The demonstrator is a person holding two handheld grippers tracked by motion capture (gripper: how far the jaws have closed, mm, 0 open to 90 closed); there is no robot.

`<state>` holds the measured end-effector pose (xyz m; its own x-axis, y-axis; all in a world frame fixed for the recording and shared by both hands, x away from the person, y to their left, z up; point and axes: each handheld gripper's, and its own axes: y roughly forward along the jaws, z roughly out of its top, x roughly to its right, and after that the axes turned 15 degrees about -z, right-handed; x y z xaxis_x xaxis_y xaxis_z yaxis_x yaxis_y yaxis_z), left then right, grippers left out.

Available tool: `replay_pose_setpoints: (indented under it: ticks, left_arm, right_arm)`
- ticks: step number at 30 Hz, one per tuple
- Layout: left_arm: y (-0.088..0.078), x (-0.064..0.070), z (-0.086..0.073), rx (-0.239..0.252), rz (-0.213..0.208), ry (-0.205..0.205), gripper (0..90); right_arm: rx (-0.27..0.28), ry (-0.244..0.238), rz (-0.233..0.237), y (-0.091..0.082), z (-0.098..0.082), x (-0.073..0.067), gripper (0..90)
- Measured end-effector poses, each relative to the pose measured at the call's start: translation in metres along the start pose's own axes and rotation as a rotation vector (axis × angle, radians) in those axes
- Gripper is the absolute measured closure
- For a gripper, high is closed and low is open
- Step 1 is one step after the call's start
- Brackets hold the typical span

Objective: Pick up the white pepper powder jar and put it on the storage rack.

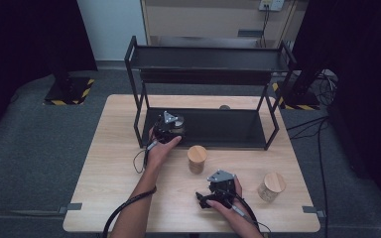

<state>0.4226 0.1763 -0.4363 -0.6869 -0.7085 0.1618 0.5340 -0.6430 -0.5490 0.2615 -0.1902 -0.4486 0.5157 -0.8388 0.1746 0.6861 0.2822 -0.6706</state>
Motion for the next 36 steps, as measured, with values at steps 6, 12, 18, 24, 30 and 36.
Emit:
replay_pose_setpoints:
  ticks: [6, 12, 18, 24, 30, 36]
  left_arm:
    - [-0.006, 0.0, -0.001, -0.001, 0.011, 0.002, 15.6]
    - [-0.012, 0.004, -0.002, -0.013, 0.02, 0.007, 11.3]
    - [-0.02, 0.011, -0.006, -0.006, 0.028, 0.01, 8.3]
    - [-0.031, 0.016, -0.012, -0.001, 0.029, 0.004, 7.1]
    - [-0.039, 0.022, -0.019, 0.009, 0.038, -0.004, 6.7]
    - [-0.049, 0.025, -0.027, 0.006, 0.038, -0.005, 6.5]
  right_arm:
    - [0.0, 0.0, 0.0, 0.0, 0.0, 0.0, 0.5]
    - [0.0, 0.001, 0.0, 0.0, 0.0, 0.0, 0.5]
    - [-0.001, 0.001, 0.001, 0.0, 0.0, 0.0, 0.5]
    - [-0.001, 0.004, 0.001, 0.0, 0.0, 0.0, 0.5]
    - [-0.002, 0.004, 0.001, 0.0, 0.0, 0.0, 0.5]
    - [-0.001, 0.004, 0.001, 0.0, 0.0, 0.0, 0.5]
